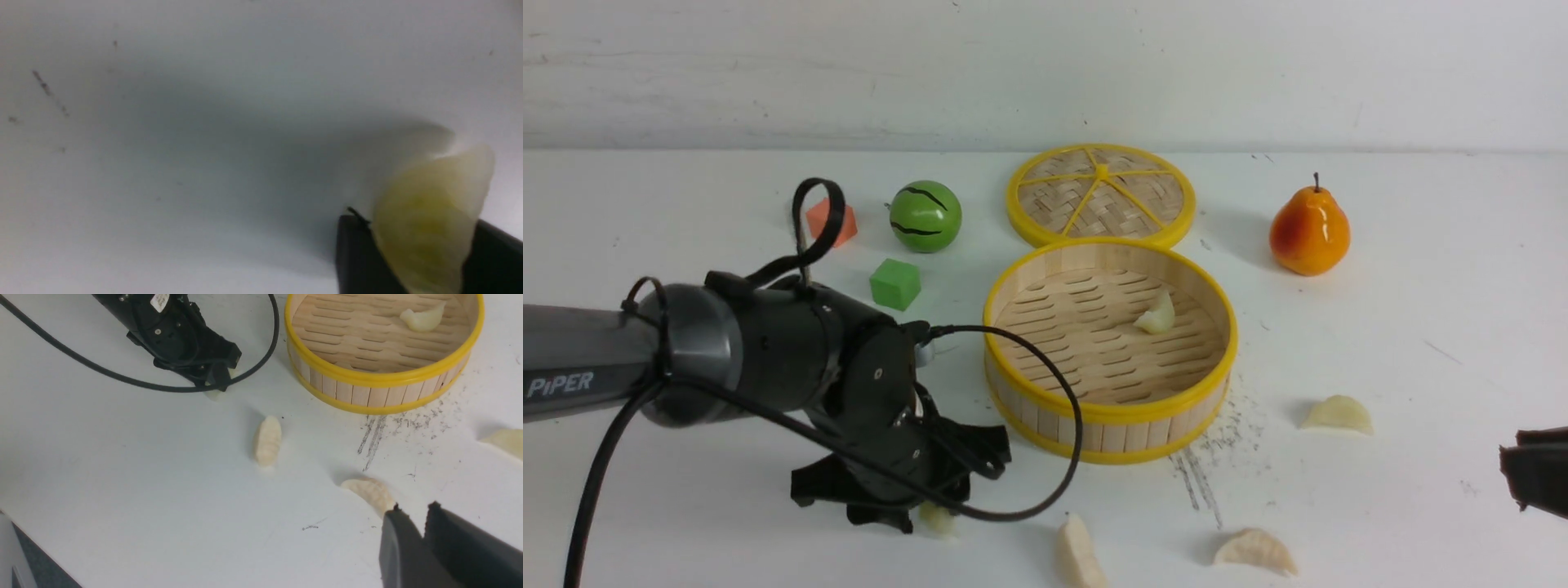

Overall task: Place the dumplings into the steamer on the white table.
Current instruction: 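Reach for and grasp a dumpling on the table with the left gripper, then place the dumpling into the bamboo steamer basket with the left gripper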

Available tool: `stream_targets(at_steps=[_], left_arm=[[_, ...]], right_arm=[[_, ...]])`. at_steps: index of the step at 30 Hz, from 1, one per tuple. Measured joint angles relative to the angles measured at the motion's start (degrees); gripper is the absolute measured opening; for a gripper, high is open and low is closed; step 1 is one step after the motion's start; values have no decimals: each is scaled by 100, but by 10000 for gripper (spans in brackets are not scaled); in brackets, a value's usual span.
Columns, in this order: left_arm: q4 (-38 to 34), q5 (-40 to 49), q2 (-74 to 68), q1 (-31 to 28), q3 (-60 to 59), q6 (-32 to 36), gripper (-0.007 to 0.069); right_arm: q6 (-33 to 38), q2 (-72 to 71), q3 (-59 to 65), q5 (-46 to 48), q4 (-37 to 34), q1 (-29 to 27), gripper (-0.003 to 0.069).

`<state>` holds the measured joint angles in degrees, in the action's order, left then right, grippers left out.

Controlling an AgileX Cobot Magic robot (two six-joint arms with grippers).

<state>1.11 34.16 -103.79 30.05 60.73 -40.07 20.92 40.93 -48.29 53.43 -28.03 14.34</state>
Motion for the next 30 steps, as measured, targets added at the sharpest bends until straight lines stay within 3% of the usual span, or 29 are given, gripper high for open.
stream_targets(at_steps=[1, 2, 11, 20, 30], left_arm=[[-17, 169, 0, 0, 93, 139, 188], [-23, 333, 8, 0, 202, 262, 164], [-111, 1604, 158, 0, 2832, 1327, 185], [-268, 2087, -1432, 0, 5221, 1492, 185], [-462, 2121, -3049, 0, 6522, 1524, 185]], right_arm=[[0, 0, 0, 0, 0, 0, 94], [0, 0, 0, 0, 0, 0, 94], [0, 0, 24, -82, -5, 0, 97], [0, 0, 537, -387, -94, 0, 106], [16, 0, 587, -477, -94, 0, 113]])
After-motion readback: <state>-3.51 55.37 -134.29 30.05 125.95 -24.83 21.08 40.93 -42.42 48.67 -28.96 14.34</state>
